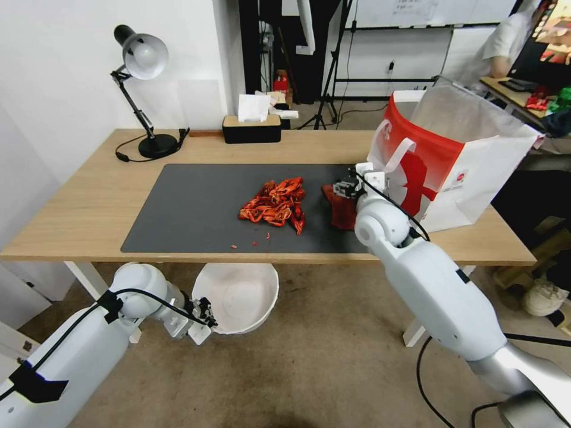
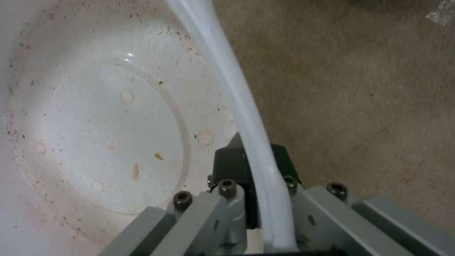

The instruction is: Sweep shrimp from table into container with towel, then put container into takeout bag.

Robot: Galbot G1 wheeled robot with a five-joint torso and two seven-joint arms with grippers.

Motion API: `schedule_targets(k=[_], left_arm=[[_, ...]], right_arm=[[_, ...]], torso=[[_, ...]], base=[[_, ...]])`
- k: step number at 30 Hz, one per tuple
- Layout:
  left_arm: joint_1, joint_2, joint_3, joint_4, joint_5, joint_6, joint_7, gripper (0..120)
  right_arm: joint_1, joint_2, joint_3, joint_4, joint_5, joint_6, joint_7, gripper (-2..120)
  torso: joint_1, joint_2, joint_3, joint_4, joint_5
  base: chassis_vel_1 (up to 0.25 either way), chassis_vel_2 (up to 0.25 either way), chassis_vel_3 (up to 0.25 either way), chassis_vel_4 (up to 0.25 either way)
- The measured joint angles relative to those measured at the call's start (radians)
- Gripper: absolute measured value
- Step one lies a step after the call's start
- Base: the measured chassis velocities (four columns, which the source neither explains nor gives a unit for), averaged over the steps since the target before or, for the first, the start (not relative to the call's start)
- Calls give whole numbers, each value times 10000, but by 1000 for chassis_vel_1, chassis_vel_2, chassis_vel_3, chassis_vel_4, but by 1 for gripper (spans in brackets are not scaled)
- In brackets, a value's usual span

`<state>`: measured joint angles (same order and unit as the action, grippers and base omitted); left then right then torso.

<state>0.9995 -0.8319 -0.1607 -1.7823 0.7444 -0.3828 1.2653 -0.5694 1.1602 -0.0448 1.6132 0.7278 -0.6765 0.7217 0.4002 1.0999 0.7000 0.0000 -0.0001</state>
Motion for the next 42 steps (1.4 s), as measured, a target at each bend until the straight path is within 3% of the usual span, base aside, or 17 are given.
schedule_targets(k=[14, 22, 27, 34, 37, 42], left_arm=[[-18, 30, 45, 117, -72, -66, -167, 0], [-19, 5, 141, 162, -85, -61, -326, 0], [-14, 66, 163, 152, -96, -61, -430, 0], [45, 59, 152, 142, -99, -71, -565, 0], [95, 60, 128, 94, -100, -92, -647, 0], [138, 54, 99, 86, -99, -119, -702, 0]], right_arm=[[-926, -10, 227, 512, 584, -103, 201, 97], [-1162, -63, 279, 696, 908, 83, 141, 76], [-1127, -254, 213, 718, 1023, 164, -112, 52], [-1117, -343, 199, 826, 1323, 224, -233, 32], [-1122, -447, 229, 886, 1192, 526, -820, 17], [-1101, -624, 340, 931, 407, 930, -1775, 8]], torso=[[-3, 2, -2, 0, 1], [-3, 3, -3, 2, 0], [-3, 3, -2, 1, 1], [-2, 2, 0, -1, 1], [-2, 2, 1, -3, 3], [-2, 2, 1, -2, 3]], base=[[0, 0, 0, 0], [0, 0, 0, 0], [0, 0, 0, 0], [0, 0, 0, 0], [0, 0, 0, 0], [0, 0, 0, 0]])
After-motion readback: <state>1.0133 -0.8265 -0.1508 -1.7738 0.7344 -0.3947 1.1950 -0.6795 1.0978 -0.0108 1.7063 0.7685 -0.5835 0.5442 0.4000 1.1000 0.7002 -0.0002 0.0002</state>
